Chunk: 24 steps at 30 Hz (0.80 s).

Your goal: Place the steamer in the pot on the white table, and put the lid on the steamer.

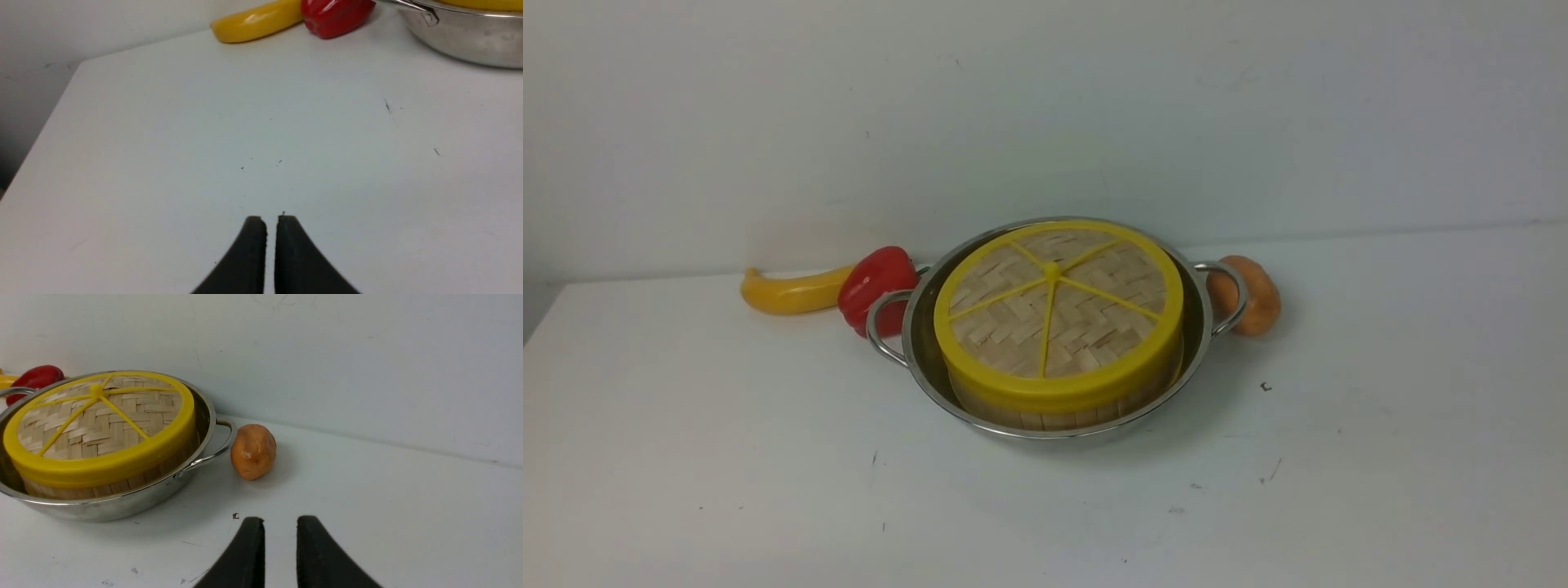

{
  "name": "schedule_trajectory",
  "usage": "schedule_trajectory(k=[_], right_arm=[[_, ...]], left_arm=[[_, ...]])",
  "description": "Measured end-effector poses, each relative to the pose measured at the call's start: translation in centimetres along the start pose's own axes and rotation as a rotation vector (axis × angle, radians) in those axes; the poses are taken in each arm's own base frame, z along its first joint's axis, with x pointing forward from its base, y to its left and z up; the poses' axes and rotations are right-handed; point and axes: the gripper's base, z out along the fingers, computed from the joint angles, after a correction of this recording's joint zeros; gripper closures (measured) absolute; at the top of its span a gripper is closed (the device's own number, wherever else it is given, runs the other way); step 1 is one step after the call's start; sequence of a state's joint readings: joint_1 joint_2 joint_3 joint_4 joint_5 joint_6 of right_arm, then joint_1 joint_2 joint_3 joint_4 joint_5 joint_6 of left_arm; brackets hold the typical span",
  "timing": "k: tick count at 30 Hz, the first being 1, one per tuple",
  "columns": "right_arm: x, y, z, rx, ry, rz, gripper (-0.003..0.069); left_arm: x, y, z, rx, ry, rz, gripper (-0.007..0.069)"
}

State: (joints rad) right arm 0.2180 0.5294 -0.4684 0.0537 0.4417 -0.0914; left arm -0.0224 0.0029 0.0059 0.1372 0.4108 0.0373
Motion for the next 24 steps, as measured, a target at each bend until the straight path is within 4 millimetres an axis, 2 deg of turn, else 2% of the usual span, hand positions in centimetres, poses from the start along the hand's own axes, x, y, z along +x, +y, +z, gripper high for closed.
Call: schedule_trajectory(k=[10,14,17,19,21,24], right_arm=[[0.0,-0.1,-0.1,0.012,-0.002,-0.037,0.0491],[0.8,-0.6,-0.8,0.063,-0.012,-0.082,0.0481],[4.4,-1.0,-1.4,0.139,0.01,-0.059,0.0472],[5.9,-1.0,-1.6,0.164,0.004,-0.03,0.0468],[8.3,-1.0,-1.8,0.2,-0.039,0.022,0.0463],[10.2,-0.9,-1.9,0.222,-0.093,0.065,0.0457]], left_arm=[[0.0,0.0,0.0,0.0,0.0,0.0,0.0594],[0.0,0.0,0.0,0.0,-0.001,0.0,0.0594],[0.0,0.0,0.0,0.0,-0.001,0.0,0.0594],[0.0,0.0,0.0,0.0,-0.001,0.0,0.0594],[0.0,0.0,0.0,0.0,-0.001,0.0,0.0594],[0.0,0.0,0.0,0.0,-0.001,0.0,0.0585]])
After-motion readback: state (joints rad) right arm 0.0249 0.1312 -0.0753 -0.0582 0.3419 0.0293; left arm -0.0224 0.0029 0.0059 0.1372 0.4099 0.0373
